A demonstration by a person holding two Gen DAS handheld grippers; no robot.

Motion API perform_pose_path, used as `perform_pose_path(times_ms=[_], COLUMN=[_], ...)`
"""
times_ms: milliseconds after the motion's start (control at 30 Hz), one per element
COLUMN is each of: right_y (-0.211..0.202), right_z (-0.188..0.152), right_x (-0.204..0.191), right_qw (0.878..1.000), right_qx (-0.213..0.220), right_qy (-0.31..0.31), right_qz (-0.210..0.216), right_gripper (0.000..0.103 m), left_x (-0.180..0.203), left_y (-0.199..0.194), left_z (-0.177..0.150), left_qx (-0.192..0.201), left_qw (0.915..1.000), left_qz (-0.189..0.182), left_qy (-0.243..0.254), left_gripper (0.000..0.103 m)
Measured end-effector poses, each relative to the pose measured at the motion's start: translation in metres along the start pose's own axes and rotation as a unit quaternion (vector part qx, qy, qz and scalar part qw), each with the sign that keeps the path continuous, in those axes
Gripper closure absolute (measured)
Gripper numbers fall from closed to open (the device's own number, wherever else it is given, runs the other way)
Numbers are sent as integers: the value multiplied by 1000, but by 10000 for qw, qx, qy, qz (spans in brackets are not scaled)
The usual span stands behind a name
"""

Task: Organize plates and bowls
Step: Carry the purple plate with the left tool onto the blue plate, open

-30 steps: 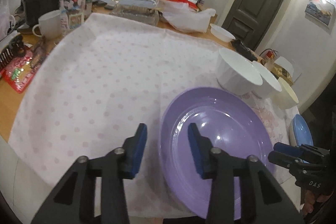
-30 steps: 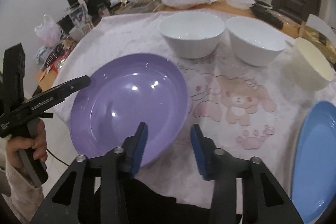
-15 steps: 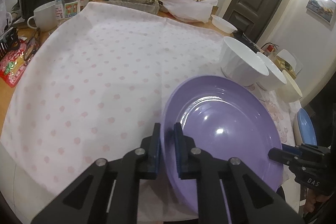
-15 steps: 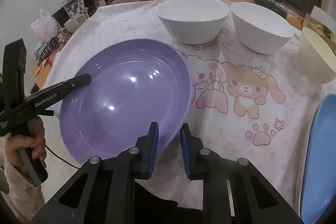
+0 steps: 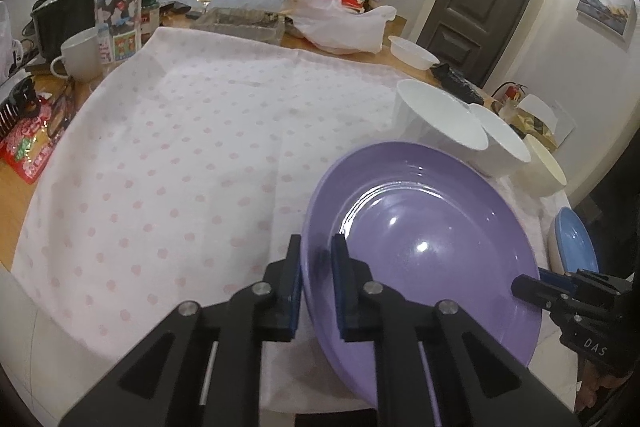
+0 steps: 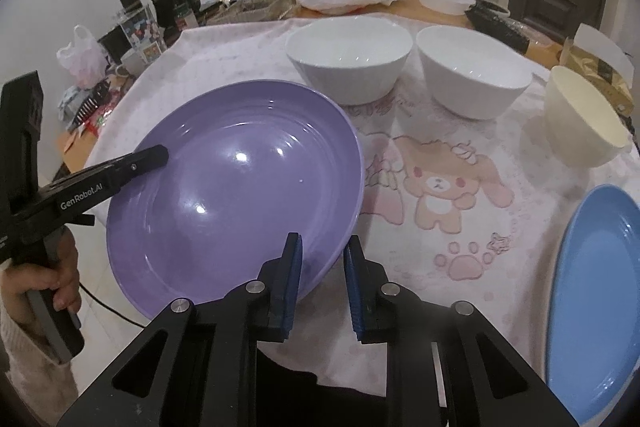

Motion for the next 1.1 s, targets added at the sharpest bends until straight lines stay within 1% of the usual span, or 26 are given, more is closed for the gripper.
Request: perform_pose_path(times_ms=[100, 433, 567, 867, 1100], right_y=[-9, -29, -41, -59, -77], right_z=[0, -8, -11, -27, -41], right_x=[4, 27, 42, 94, 145], right_qw=[9999, 9994, 9986, 9960, 9923], right_qx=[130, 337, 490, 696, 859], right_qy=[-47, 67, 146, 550, 849], right_qz=[-52, 73, 91, -36, -266], right_gripper=[87, 87, 87, 87, 87], left_x=[7, 40, 59, 119, 170], left_y=[-4, -20, -20, -8, 13], left_z=[-1, -4, -5, -3, -6], left_qx=[33, 178, 164, 64, -82], left_qw=[10000, 9996, 9994, 9974, 9953], left_qz=[23, 123, 141, 75, -150], left_qy=[29, 165, 261, 718, 956], left_gripper=[94, 94, 94, 94, 93])
Point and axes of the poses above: each gripper's, at about its wrist camera, not at the fingertips, and y roughly the way its jaws point, x to its right, z to its top, the point moved 6 cm from there along y, roughly the way its jaws point, and after that the axes turned 12 degrees about -z, right-handed, at the moved point
